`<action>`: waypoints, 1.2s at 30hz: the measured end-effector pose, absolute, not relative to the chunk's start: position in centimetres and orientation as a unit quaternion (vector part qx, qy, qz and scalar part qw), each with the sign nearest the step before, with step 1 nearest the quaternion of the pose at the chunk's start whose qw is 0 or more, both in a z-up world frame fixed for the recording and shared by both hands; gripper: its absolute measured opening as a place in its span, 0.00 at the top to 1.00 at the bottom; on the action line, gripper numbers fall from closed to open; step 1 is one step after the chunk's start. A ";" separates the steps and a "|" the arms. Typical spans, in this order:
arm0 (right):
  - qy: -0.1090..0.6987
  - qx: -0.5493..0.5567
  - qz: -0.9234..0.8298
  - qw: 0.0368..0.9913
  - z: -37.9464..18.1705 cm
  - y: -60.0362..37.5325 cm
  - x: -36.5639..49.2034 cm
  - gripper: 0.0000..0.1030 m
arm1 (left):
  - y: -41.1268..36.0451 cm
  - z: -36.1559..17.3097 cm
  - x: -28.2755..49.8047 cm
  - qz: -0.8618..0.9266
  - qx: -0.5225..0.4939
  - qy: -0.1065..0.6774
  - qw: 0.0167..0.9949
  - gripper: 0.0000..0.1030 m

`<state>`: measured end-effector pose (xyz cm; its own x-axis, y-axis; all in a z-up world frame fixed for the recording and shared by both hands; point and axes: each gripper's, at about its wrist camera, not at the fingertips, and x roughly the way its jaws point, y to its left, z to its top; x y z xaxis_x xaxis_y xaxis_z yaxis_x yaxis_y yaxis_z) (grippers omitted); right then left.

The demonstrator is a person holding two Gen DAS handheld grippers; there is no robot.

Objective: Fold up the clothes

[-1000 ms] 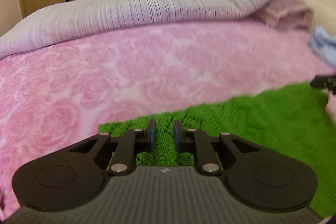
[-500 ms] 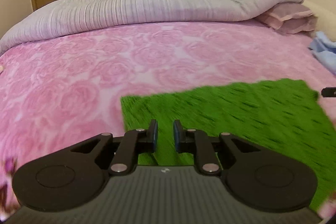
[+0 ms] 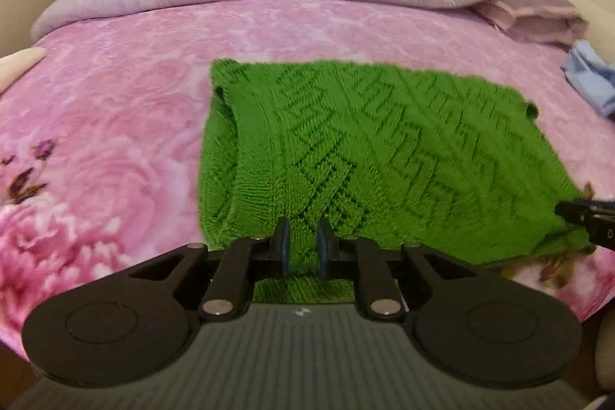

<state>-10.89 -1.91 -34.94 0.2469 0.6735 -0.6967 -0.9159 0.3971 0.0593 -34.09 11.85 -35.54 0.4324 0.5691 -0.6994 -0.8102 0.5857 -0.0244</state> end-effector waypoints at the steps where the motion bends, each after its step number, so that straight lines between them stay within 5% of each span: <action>1: 0.338 -0.172 0.516 0.768 -34.3 -2.3 -11.0 0.73 | 11.4 -34.9 -34.3 0.421 -0.183 0.327 0.826 0.86; 13: 0.379 -0.142 0.472 0.784 -31.7 -7.9 -13.5 0.72 | 5.2 -32.3 -36.0 0.444 -0.186 0.331 0.812 0.68; 14: 0.375 -0.143 0.471 0.786 -31.4 -8.1 -13.8 0.69 | 4.8 -32.1 -36.1 0.444 -0.185 0.331 0.811 0.66; 18: 0.358 -0.144 0.472 0.793 -30.4 -8.9 -14.8 0.32 | 3.0 -31.2 -36.5 0.452 -0.175 0.322 0.814 0.55; 36: 0.328 -0.128 0.497 0.793 -27.9 -11.8 -17.6 0.26 | -1.5 -28.6 -37.9 0.465 -0.143 0.307 0.818 0.40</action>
<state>-17.56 -11.84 -27.89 0.2902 0.7043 -0.6479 -0.8721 0.4733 0.1238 -37.86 -1.52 -28.58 0.3799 0.6726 -0.6350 -0.8478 0.5278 0.0520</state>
